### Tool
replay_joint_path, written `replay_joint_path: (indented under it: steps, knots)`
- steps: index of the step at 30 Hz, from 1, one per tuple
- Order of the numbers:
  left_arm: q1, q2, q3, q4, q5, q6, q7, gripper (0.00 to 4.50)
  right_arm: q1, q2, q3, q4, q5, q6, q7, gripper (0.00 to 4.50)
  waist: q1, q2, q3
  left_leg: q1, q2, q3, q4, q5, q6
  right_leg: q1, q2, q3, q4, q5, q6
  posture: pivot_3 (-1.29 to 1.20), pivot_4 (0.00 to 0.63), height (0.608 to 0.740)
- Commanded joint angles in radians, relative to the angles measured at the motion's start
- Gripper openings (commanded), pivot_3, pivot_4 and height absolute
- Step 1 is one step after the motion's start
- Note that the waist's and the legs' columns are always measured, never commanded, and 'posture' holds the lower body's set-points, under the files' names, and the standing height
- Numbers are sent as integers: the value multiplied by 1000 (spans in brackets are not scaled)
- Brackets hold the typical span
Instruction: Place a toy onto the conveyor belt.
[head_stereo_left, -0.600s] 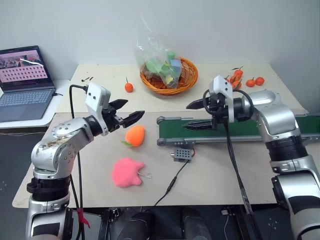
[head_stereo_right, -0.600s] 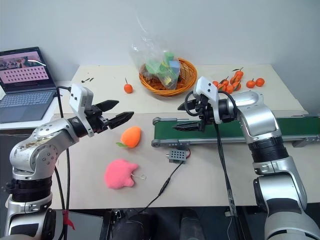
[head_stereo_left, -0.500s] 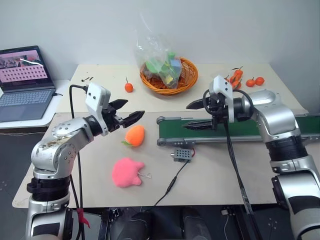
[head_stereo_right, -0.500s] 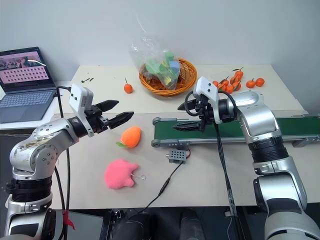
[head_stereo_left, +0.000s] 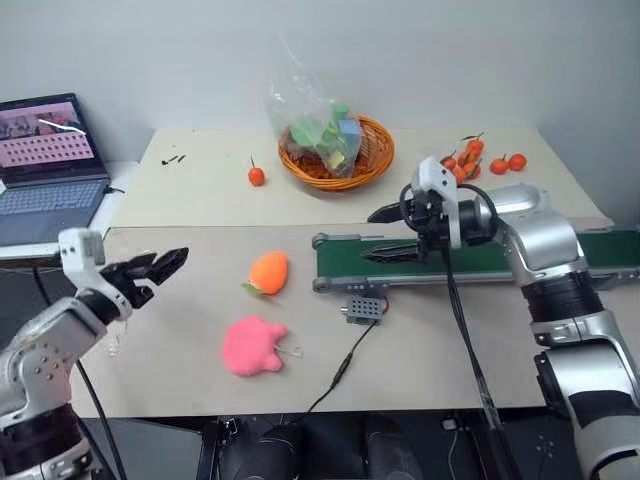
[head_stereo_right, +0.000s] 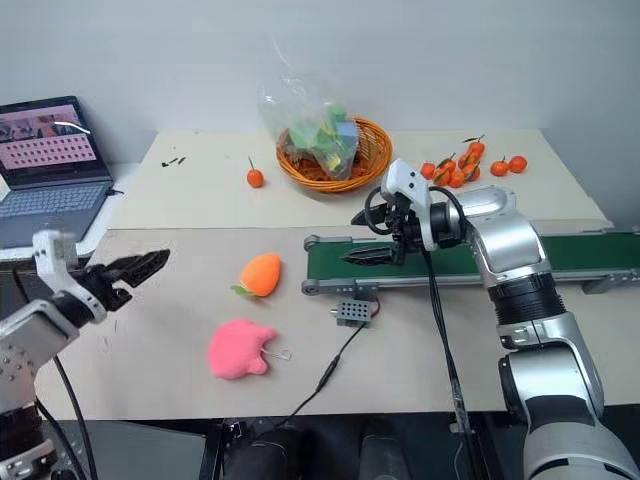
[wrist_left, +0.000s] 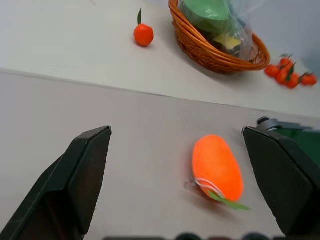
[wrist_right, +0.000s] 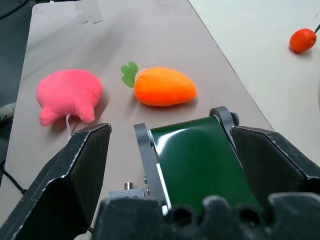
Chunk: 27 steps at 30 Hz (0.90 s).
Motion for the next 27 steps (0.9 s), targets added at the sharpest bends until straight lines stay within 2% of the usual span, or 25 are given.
replay_joint_path:
  steps: [1, 5, 10, 12, 18, 27]
  knots:
    - [71, -18, 87, -28, -223, 145, 46, 4480, -36, 6, -8, 5, -4, -33, 11, 4500, 0, 0, 0, 0, 0, 0, 0, 0, 0, 0, 0, 0, 0, 0, 0, 0, 150, 740]
    - [203, -80, 174, 34, -363, 162, 130, 4480, -44, 11, -7, 17, -10, -35, 21, 4500, -3, 0, 0, 2, 1, 2, -1, -1, 2, 0, 1, 2, 1, 0, 0, 0, 150, 740]
    - [293, -157, 144, 16, -487, 120, 210, 4480, -71, 3, -4, 45, -25, -43, 45, 4500, 4, 0, 0, 6, 7, 10, -1, -8, 7, 1, 6, 9, 0, 1, -1, 0, 150, 740]
    - [328, -176, 93, -17, -435, 77, 161, 4480, -77, 4, -4, 55, -31, -49, 47, 4500, 5, 0, 0, 7, 9, 12, -1, -11, 2, 2, 7, 10, 0, 1, -2, 0, 150, 740]
    - [360, -236, -49, 4, -363, 1, 133, 4480, -72, 2, -6, 38, -31, -34, 49, 4500, 4, -1, 0, 9, 16, 18, -1, -13, 4, 3, 14, 15, -3, 3, -5, 0, 150, 740]
    - [322, -243, -175, 55, -312, -33, 126, 4480, -49, -30, -23, -13, -26, -3, 35, 4500, 4, -1, 0, 10, 17, 19, -1, -13, 5, 2, 16, 16, -3, 3, -5, 0, 150, 740]
